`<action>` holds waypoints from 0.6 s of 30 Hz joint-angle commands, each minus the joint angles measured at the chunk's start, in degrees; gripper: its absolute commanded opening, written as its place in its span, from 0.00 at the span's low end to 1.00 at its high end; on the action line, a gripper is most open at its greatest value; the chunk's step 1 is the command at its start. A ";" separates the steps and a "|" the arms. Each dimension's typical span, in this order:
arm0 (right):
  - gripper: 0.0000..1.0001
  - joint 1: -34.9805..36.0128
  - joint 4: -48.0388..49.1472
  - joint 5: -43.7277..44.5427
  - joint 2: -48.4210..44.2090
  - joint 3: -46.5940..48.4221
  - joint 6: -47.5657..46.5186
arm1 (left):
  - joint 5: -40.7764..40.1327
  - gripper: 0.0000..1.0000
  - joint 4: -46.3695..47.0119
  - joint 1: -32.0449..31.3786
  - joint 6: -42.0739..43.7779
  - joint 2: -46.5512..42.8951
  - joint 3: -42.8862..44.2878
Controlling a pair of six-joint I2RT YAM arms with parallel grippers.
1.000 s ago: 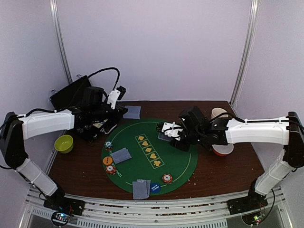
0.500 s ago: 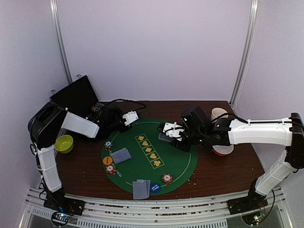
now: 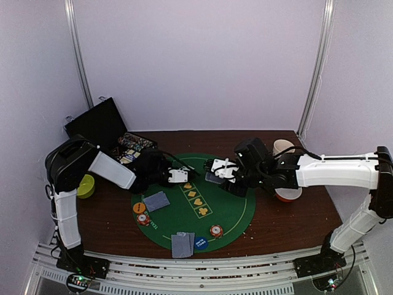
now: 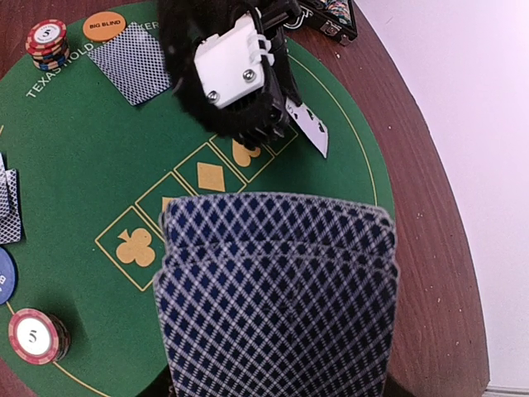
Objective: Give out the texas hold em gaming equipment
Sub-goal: Flop the poker card into the community card area.
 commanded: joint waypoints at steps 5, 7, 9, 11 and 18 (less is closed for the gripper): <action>0.50 -0.23 -0.04 -0.48 -1.12 0.53 0.06 | 3.14 0.11 -10.58 -0.06 3.13 -1.01 -0.83; 0.50 -0.23 -0.04 -0.47 -1.12 0.50 0.14 | 3.53 0.11 -11.36 -0.09 3.24 -1.36 -1.18; 0.50 -0.25 0.28 -0.51 -1.32 0.35 0.22 | 4.22 0.11 -12.35 -0.01 3.54 -2.04 -1.46; 0.50 -0.28 0.43 -0.62 -1.57 0.15 0.32 | 4.71 0.11 -13.72 0.03 3.70 -2.47 -1.69; 0.50 -0.27 0.15 -0.40 -1.82 0.14 0.09 | 5.73 0.10 -16.62 0.18 4.81 -2.73 -2.46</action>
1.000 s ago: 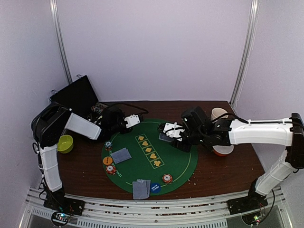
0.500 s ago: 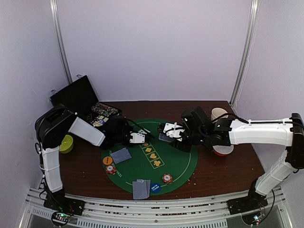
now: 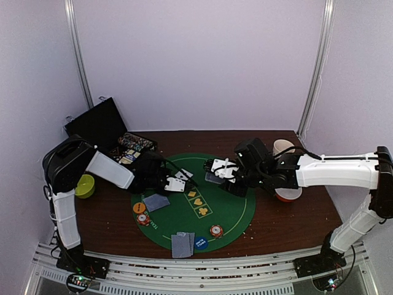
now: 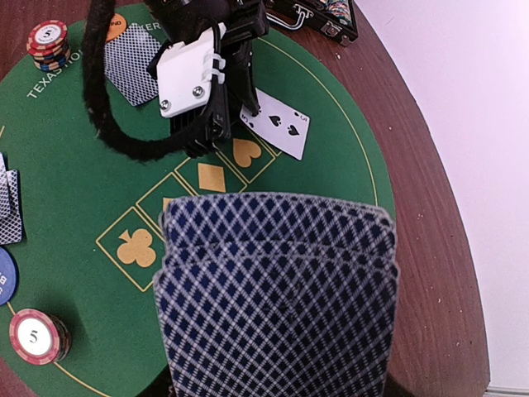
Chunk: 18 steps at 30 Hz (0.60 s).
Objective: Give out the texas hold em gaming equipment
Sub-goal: Flop the poker card into the community card area.
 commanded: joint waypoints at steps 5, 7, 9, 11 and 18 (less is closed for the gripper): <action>0.50 -0.24 0.12 -0.16 -1.71 0.37 0.04 | 3.88 0.10 -3.61 0.31 1.41 -2.89 -2.90; 0.50 -0.30 0.15 -0.04 -1.62 0.35 0.04 | 5.52 0.09 -3.25 0.38 0.99 -3.48 -3.21; 0.50 -0.26 0.15 -0.03 -1.54 0.46 0.00 | 6.91 0.10 -3.42 0.40 0.74 -3.60 -2.97; 0.50 -0.30 0.15 -0.03 -1.54 0.45 0.04 | 7.95 0.09 -3.56 0.35 0.68 -3.60 -2.50; 0.50 -0.30 -0.18 0.10 -1.36 0.67 -0.20 | 7.17 0.09 -4.04 0.84 5.43 -0.25 1.29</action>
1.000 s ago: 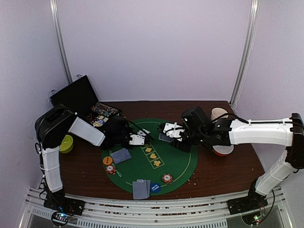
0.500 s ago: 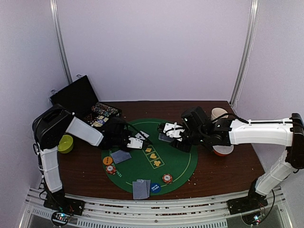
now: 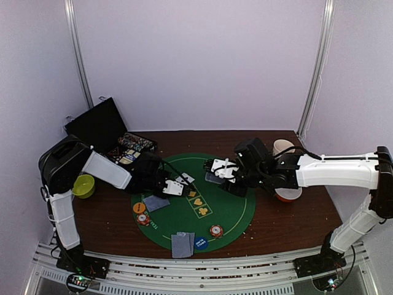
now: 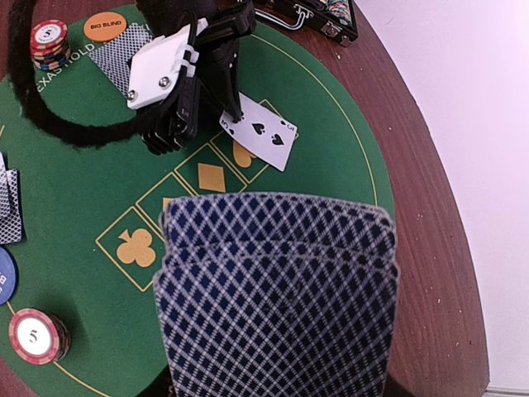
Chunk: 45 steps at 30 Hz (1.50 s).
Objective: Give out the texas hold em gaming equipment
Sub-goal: Flop the poker card into the community card area, then adjust the poker card in the community card area.
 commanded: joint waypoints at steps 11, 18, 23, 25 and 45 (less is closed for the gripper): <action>0.50 -0.37 -0.39 0.41 -1.98 0.19 -0.21 | 0.95 0.22 -6.74 3.55 7.19 3.80 7.08; 0.50 -0.37 -0.32 0.36 -1.93 0.45 -0.27 | -3.54 0.51 -6.67 3.57 5.28 1.24 5.29; 0.50 -0.32 -0.13 0.07 -1.68 0.52 -0.18 | -7.39 0.56 -5.70 3.75 3.25 -3.34 2.11; 0.50 -0.30 -0.13 -0.11 -1.67 0.65 -0.14 | -9.67 0.57 -3.66 3.85 2.58 -4.35 1.07; 0.50 -0.80 0.56 0.36 -2.58 -0.75 -0.29 | -1.42 0.98 -13.36 2.03 -40.90 -0.63 12.28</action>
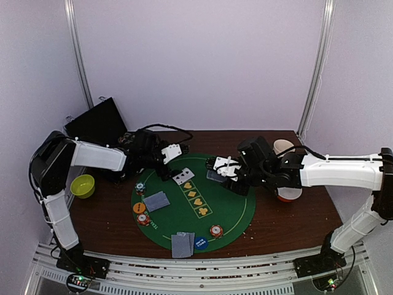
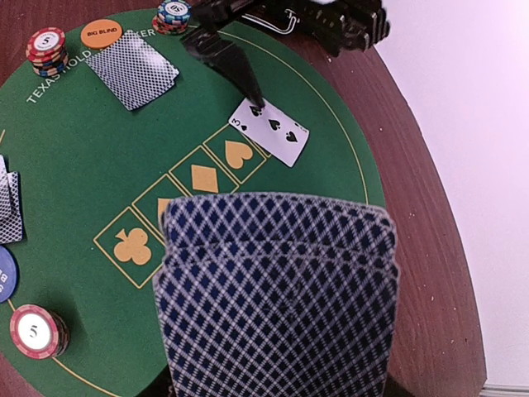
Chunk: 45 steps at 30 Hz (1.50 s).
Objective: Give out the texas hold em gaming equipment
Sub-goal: Adjust the poker card in the community card area.
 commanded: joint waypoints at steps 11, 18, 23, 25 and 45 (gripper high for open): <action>0.50 -0.54 0.61 0.23 -1.09 -0.63 -0.14 | -9.59 0.95 -4.33 -2.60 -9.34 9.35 5.53; 0.50 -0.77 1.09 0.24 -1.14 -0.95 -0.18 | -10.27 0.85 -10.40 -2.63 -7.07 11.11 8.99; 0.50 -0.85 1.05 0.21 -1.06 -1.03 -0.36 | -4.68 0.92 -11.01 -2.63 -4.17 9.05 6.95; 0.50 -0.85 1.05 0.23 -1.04 -1.16 -0.32 | -0.10 0.95 -9.76 -2.63 -3.71 7.18 4.86; 0.50 -1.10 1.18 -0.07 -1.10 -0.86 -0.22 | -18.41 0.91 -24.50 -2.58 -2.78 13.65 13.35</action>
